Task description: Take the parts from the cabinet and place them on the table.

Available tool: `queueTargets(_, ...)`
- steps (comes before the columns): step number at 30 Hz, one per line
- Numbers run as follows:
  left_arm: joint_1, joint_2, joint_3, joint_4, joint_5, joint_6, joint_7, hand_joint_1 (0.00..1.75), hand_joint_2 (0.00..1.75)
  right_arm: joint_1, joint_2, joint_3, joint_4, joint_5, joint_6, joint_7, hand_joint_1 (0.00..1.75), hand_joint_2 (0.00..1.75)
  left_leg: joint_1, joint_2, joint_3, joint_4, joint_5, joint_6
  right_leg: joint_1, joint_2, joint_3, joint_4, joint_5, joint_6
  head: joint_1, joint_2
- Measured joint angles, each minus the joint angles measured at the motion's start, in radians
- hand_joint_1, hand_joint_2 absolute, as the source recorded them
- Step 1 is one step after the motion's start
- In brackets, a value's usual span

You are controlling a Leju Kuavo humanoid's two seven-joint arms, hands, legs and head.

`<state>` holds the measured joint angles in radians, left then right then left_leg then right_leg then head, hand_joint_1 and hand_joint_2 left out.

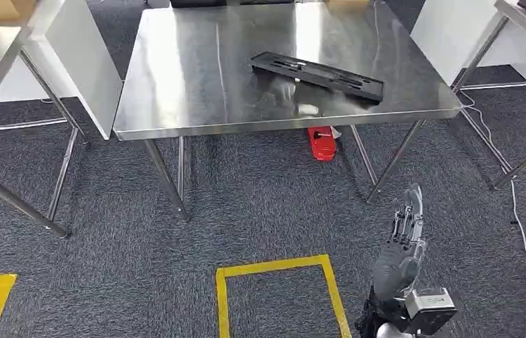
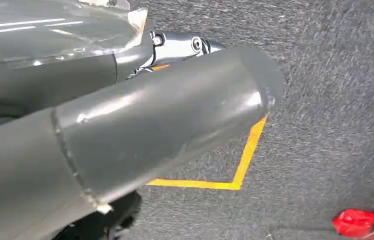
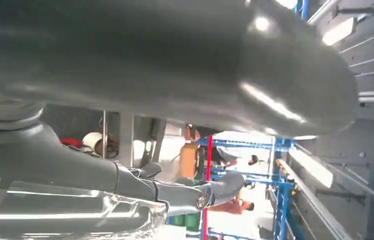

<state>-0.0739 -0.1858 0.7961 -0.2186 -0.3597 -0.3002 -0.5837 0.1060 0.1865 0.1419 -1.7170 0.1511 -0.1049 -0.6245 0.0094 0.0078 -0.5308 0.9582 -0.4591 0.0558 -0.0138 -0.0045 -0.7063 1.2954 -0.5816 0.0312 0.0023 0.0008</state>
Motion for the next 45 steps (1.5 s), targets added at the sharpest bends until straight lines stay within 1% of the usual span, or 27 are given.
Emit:
queueTargets(1, 0.000, 0.000, 0.000, 0.000, 0.000, -0.001, 0.000, 0.00, 0.00, 0.000, 0.000, -0.002, 0.002, 0.000, 0.002, 0.000, 0.00, 0.00, 0.000, 0.001, -0.007, 0.000, 0.006, -0.003, -0.004, 0.000, 0.008, 0.006, 0.000, 0.009, 0.000, 0.000)
queueTargets(2, 0.000, 0.000, 0.000, 0.000, 0.000, -0.002, 0.000, 0.00, 0.00, 0.000, -0.001, -0.003, 0.003, 0.000, 0.004, 0.000, 0.00, 0.00, 0.001, 0.000, -0.012, 0.001, 0.010, -0.006, -0.008, 0.000, 0.042, -0.037, 0.015, 0.020, 0.000, 0.000)
queueTargets(4, 0.000, -0.003, 0.000, 0.000, -0.005, -0.004, 0.000, 0.00, 0.00, -0.004, -0.001, -0.004, 0.003, 0.000, 0.005, 0.000, 0.00, 0.00, 0.005, 0.000, -0.019, 0.008, 0.015, -0.014, -0.019, -0.001, 0.164, -0.229, 0.074, 0.043, 0.000, 0.000)
queueTargets(5, -0.002, -0.003, 0.000, 0.000, -0.007, -0.005, 0.000, 0.00, 0.00, -0.010, -0.001, -0.004, 0.003, 0.000, 0.005, 0.001, 0.00, 0.00, 0.003, 0.001, -0.025, 0.018, 0.015, -0.019, -0.024, 0.000, 0.212, -0.322, 0.076, 0.047, 0.002, 0.000)
queueTargets(6, -0.005, -0.002, 0.000, 0.000, -0.010, -0.006, 0.002, 0.00, 0.00, -0.013, 0.000, -0.005, 0.003, 0.000, 0.005, 0.003, 0.00, 0.00, -0.003, 0.000, -0.034, 0.026, 0.015, -0.027, -0.009, 0.008, 0.215, -0.327, 0.075, 0.033, 0.001, 0.000)
queueTargets(7, -0.006, -0.002, 0.000, 0.000, -0.016, -0.010, 0.003, 0.00, 0.00, -0.014, -0.001, -0.008, 0.002, -0.001, 0.005, 0.003, 0.00, 0.00, -0.004, 0.000, -0.039, 0.027, 0.020, -0.033, -0.008, 0.009, 0.206, -0.323, 0.080, 0.021, -0.002, 0.000)
queueTargets(9, -0.007, -0.003, -0.001, 0.000, -0.018, -0.014, 0.006, 0.00, 0.00, -0.011, -0.002, -0.014, 0.002, -0.002, 0.004, 0.004, 0.00, 0.00, 0.000, -0.001, -0.041, 0.027, 0.027, -0.044, -0.004, 0.009, 0.201, -0.315, 0.084, 0.014, -0.001, 0.000)
queueTargets(10, -0.007, -0.003, -0.001, 0.000, -0.020, -0.014, 0.011, 0.00, 0.00, -0.011, -0.002, -0.015, 0.002, -0.002, 0.003, 0.004, 0.00, 0.00, 0.003, -0.002, -0.046, 0.030, 0.028, -0.048, -0.016, 0.009, 0.193, -0.318, 0.092, 0.001, -0.002, 0.000)
queueTargets(11, -0.009, -0.003, -0.001, 0.000, -0.023, -0.016, 0.013, 0.00, 0.00, -0.011, -0.002, -0.016, 0.002, -0.002, 0.003, 0.004, 0.00, 0.00, 0.007, -0.004, -0.056, 0.049, 0.004, -0.052, -0.017, 0.008, 0.196, -0.319, 0.098, -0.009, -0.002, 0.000)
queueTargets(12, -0.010, -0.003, -0.002, 0.000, -0.026, -0.016, 0.016, 0.00, 0.00, -0.011, -0.003, -0.018, 0.000, -0.003, 0.002, 0.004, 0.00, 0.00, 0.007, -0.005, -0.078, 0.101, -0.043, -0.055, -0.016, 0.008, 0.190, -0.318, 0.103, -0.021, -0.005, 0.000)
queueTargets(14, -0.011, -0.003, -0.003, 0.000, -0.027, -0.016, 0.018, 0.00, 0.00, -0.008, -0.004, -0.021, 0.000, -0.005, 0.002, 0.004, 0.00, 0.00, 0.007, -0.006, -0.143, 0.263, -0.130, -0.061, -0.009, 0.006, 0.177, -0.317, 0.110, -0.031, -0.006, 0.000)
queueTargets(15, -0.011, -0.003, -0.004, 0.000, -0.029, -0.017, 0.018, 0.00, 0.00, -0.005, -0.005, -0.022, 0.000, -0.006, 0.002, 0.004, 0.00, 0.00, 0.007, -0.006, -0.170, 0.335, -0.157, -0.061, -0.005, 0.005, 0.171, -0.316, 0.114, -0.035, -0.006, 0.000)
queueTargets(16, -0.011, -0.003, -0.006, 0.000, -0.029, -0.019, 0.019, 0.00, 0.00, -0.002, -0.005, -0.023, 0.000, -0.008, 0.002, 0.004, 0.00, 0.00, 0.007, -0.006, -0.176, 0.359, -0.158, -0.060, -0.003, 0.004, 0.166, -0.316, 0.116, -0.036, -0.006, 0.000)
queueTargets(17, -0.011, -0.003, -0.008, 0.000, -0.029, -0.020, 0.019, 0.00, 0.00, 0.001, -0.006, -0.025, 0.000, -0.009, 0.002, 0.004, 0.00, 0.00, 0.007, -0.006, -0.154, 0.331, -0.136, -0.056, -0.001, 0.005, 0.164, -0.316, 0.120, -0.037, -0.006, 0.000)
queueTargets(18, -0.011, -0.003, -0.008, 0.000, -0.031, -0.022, 0.019, 0.00, 0.00, 0.002, -0.006, -0.027, 0.000, -0.011, 0.002, 0.004, 0.00, 0.00, 0.007, -0.006, -0.112, 0.264, -0.102, -0.051, 0.001, 0.005, 0.164, -0.316, 0.121, -0.035, -0.005, 0.000)
queueTargets(20, -0.014, -0.003, -0.011, 0.000, -0.036, -0.022, 0.021, 0.00, 0.00, 0.002, -0.007, -0.030, 0.000, -0.016, 0.001, 0.004, 0.00, 0.00, 0.006, -0.008, 0.003, 0.073, -0.030, -0.034, 0.003, 0.006, 0.166, -0.316, 0.124, -0.031, -0.006, 0.000)
queueTargets(21, -0.018, -0.002, -0.013, 0.000, -0.037, -0.023, 0.022, 0.00, 0.00, 0.003, -0.007, -0.032, 0.000, -0.016, 0.000, 0.003, 0.00, 0.00, 0.000, -0.009, 0.022, 0.038, -0.044, -0.032, 0.012, 0.006, 0.163, -0.313, 0.126, -0.026, -0.005, 0.000)
queueTargets(24, -0.021, -0.003, -0.018, 0.000, -0.038, -0.024, 0.027, 0.00, 0.00, 0.006, -0.008, -0.037, -0.001, -0.017, 0.000, 0.003, 0.00, 0.00, -0.004, -0.010, 0.010, 0.028, -0.036, -0.027, 0.014, 0.003, 0.148, -0.309, 0.130, -0.016, -0.005, 0.000)
queueTargets(25, -0.021, -0.004, -0.019, 0.000, -0.038, -0.024, 0.027, 0.00, 0.00, 0.006, -0.009, -0.038, -0.001, -0.017, 0.000, 0.002, 0.00, 0.00, -0.004, -0.009, 0.008, 0.027, -0.035, -0.037, 0.025, 0.003, 0.146, -0.309, 0.126, -0.031, -0.002, 0.000)
queueTargets(29, -0.022, -0.004, -0.021, 0.000, -0.038, -0.024, 0.030, 0.00, 0.00, 0.007, -0.010, -0.039, -0.003, -0.018, 0.000, 0.002, 0.00, 0.00, -0.020, -0.009, 0.002, 0.027, -0.028, -0.024, 0.013, 0.004, 0.140, -0.311, 0.140, -0.012, -0.003, 0.000)
queueTargets(34, -0.025, -0.005, -0.023, 0.000, -0.039, -0.025, 0.035, 0.00, 0.00, 0.012, -0.011, -0.041, -0.003, -0.047, 0.007, 0.003, 0.00, 0.00, -0.029, -0.009, -0.007, 0.032, -0.022, -0.013, 0.006, 0.004, 0.136, -0.316, 0.150, 0.002, -0.004, 0.000)
queueTargets(35, -0.025, -0.004, -0.023, 0.000, -0.039, -0.025, 0.035, 0.00, 0.00, 0.013, -0.011, -0.041, -0.003, -0.054, 0.008, 0.003, 0.00, 0.00, -0.032, -0.010, -0.010, 0.036, -0.023, -0.009, -0.005, 0.004, 0.133, -0.318, 0.154, 0.009, -0.006, 0.000)
queueTargets(39, -0.027, -0.005, -0.023, 0.000, -0.038, -0.025, 0.035, 0.00, 0.00, 0.014, -0.011, -0.042, -0.003, -0.072, 0.019, 0.006, 0.00, 0.00, -0.028, -0.007, -0.013, 0.031, -0.013, 0.005, -0.004, 0.006, 0.130, -0.321, 0.162, 0.021, -0.005, 0.000)
queueTargets(40, -0.027, -0.007, -0.023, 0.000, -0.037, -0.025, 0.035, 0.00, 0.00, 0.014, -0.011, -0.043, -0.003, -0.076, 0.021, 0.006, 0.00, 0.00, -0.015, 0.004, -0.011, 0.019, -0.002, 0.013, -0.001, 0.007, 0.122, -0.310, 0.152, 0.020, -0.004, 0.000)
queueTargets(41, -0.027, -0.007, -0.023, 0.000, -0.037, -0.025, 0.035, 0.00, 0.00, 0.017, -0.012, -0.044, -0.003, -0.077, 0.024, 0.007, 0.00, 0.00, -0.016, 0.007, -0.013, 0.015, 0.002, 0.017, -0.002, 0.007, 0.107, -0.276, 0.124, 0.015, -0.006, 0.000)
queueTargets(43, -0.028, -0.007, -0.022, 0.000, -0.035, -0.024, 0.035, 0.00, 0.00, 0.019, -0.013, -0.045, -0.002, -0.079, 0.024, 0.009, 0.00, 0.00, -0.014, 0.019, -0.022, 0.016, 0.005, 0.020, -0.003, 0.007, 0.036, -0.113, 0.042, 0.005, 0.002, 0.000)
queueTargets(45, -0.026, -0.008, -0.022, 0.001, -0.030, -0.025, 0.035, 0.00, 0.00, 0.023, -0.016, -0.046, 0.001, -0.081, 0.025, 0.010, 0.00, 0.00, -0.015, 0.033, -0.030, 0.017, 0.008, 0.017, -0.005, 0.007, -0.007, 0.004, -0.001, 0.011, 0.002, 0.000)
